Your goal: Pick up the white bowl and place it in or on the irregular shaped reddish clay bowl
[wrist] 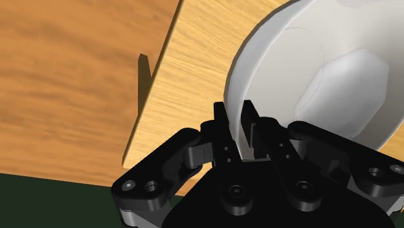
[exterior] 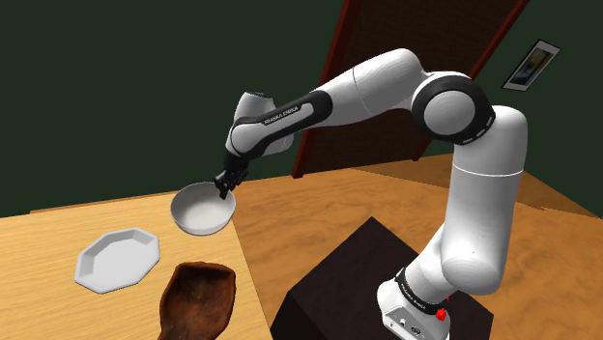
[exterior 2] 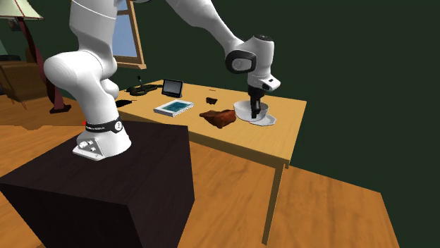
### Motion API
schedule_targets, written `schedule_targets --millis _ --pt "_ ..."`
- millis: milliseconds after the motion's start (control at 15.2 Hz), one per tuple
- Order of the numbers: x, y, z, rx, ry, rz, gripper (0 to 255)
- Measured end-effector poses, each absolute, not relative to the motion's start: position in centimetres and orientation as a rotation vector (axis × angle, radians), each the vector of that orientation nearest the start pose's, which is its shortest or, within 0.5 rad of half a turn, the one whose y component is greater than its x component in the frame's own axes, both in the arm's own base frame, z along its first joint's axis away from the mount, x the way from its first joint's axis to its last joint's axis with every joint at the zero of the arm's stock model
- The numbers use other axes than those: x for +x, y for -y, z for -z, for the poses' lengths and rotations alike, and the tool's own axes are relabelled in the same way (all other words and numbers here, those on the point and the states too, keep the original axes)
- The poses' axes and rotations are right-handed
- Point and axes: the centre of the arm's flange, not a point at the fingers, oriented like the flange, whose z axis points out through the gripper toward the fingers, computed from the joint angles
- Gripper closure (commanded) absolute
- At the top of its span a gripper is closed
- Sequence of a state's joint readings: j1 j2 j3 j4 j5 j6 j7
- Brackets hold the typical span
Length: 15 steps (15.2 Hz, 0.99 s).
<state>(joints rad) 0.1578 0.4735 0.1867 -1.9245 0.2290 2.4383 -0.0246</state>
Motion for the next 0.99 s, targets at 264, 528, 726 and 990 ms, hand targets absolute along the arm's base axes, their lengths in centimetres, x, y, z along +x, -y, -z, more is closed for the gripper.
schedule_targets --millis 264,528,726,990 --pt "59.7 -20.9 -27.2 -2.891 0.253 0.006 255" --pt "59.7 -20.7 -29.3 -2.891 0.253 0.006 255" --pt "59.3 -21.0 -30.6 -2.891 0.253 0.006 255" --pt "55.3 -23.6 -31.3 -2.891 0.254 0.005 255"
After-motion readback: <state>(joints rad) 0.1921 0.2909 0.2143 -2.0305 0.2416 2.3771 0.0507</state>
